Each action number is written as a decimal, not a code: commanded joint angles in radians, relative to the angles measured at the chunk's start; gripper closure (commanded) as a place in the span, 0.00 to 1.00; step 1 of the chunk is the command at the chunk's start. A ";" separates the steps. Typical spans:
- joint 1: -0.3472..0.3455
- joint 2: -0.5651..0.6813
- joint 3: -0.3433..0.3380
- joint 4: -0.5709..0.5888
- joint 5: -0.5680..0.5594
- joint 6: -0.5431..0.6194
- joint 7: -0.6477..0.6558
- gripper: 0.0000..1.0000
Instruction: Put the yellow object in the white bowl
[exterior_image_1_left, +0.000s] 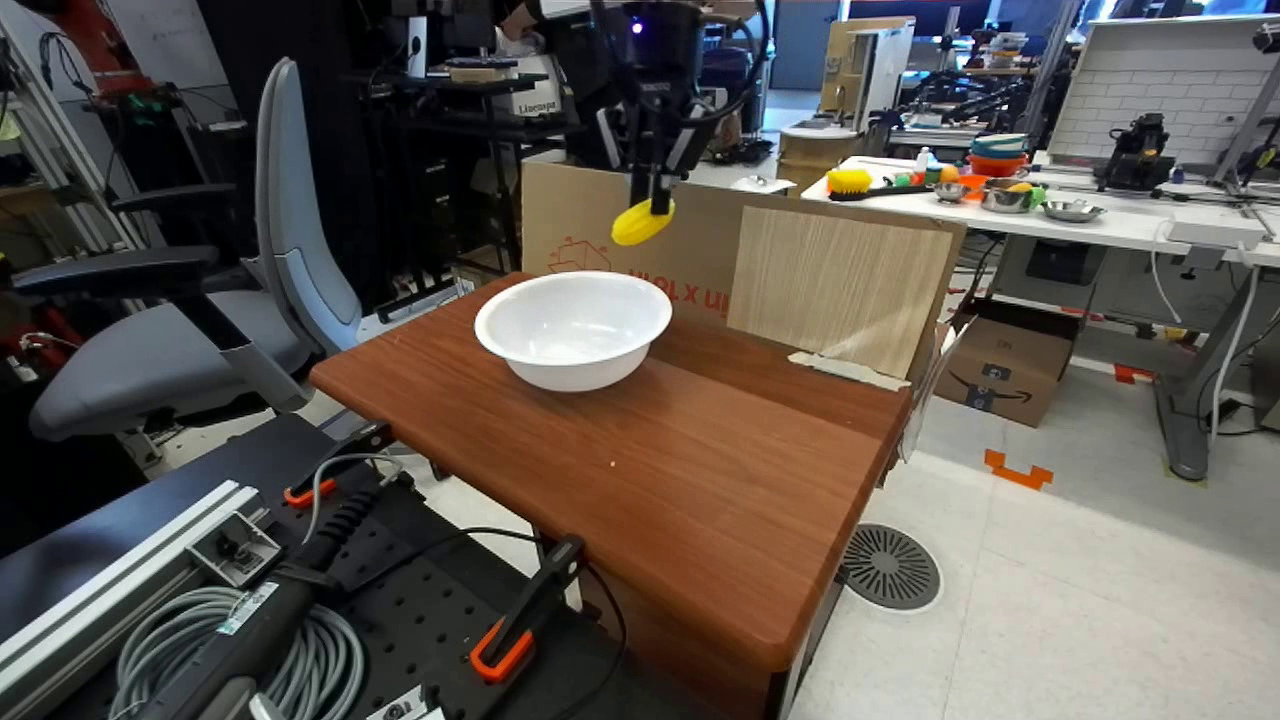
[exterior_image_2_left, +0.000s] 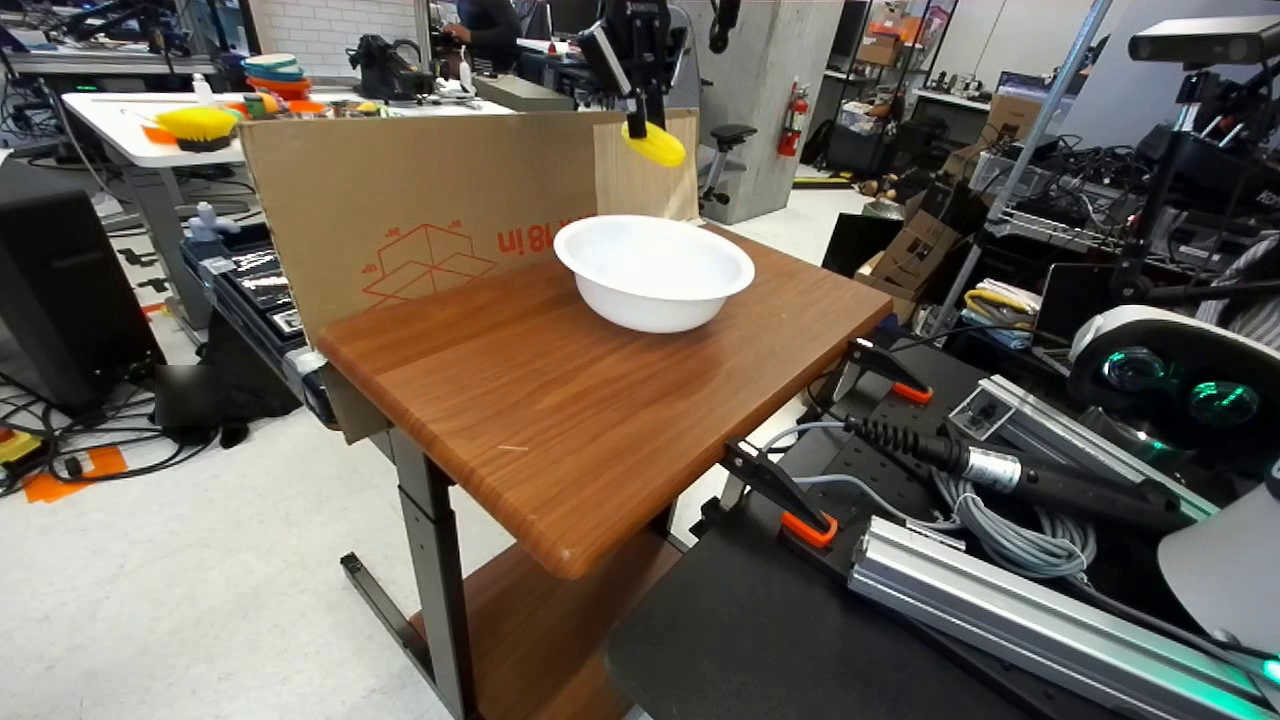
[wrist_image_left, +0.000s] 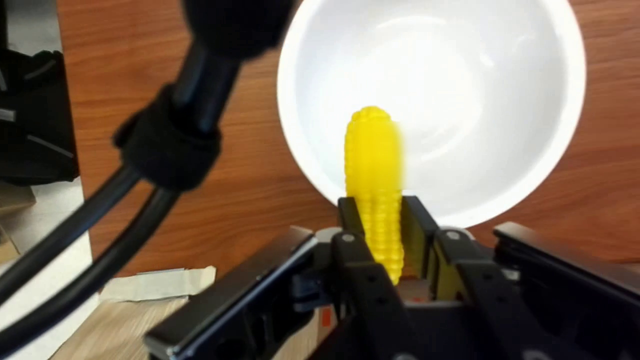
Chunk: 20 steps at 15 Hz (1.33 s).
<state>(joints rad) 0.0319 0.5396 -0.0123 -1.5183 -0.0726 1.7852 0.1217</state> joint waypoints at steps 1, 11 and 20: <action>0.037 -0.050 0.005 -0.110 0.017 -0.004 0.093 0.94; 0.051 -0.034 -0.014 -0.203 0.018 -0.006 0.226 0.94; 0.041 -0.153 -0.017 -0.269 0.012 -0.013 0.202 0.05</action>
<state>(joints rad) 0.0796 0.4926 -0.0272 -1.7152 -0.0718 1.7849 0.3453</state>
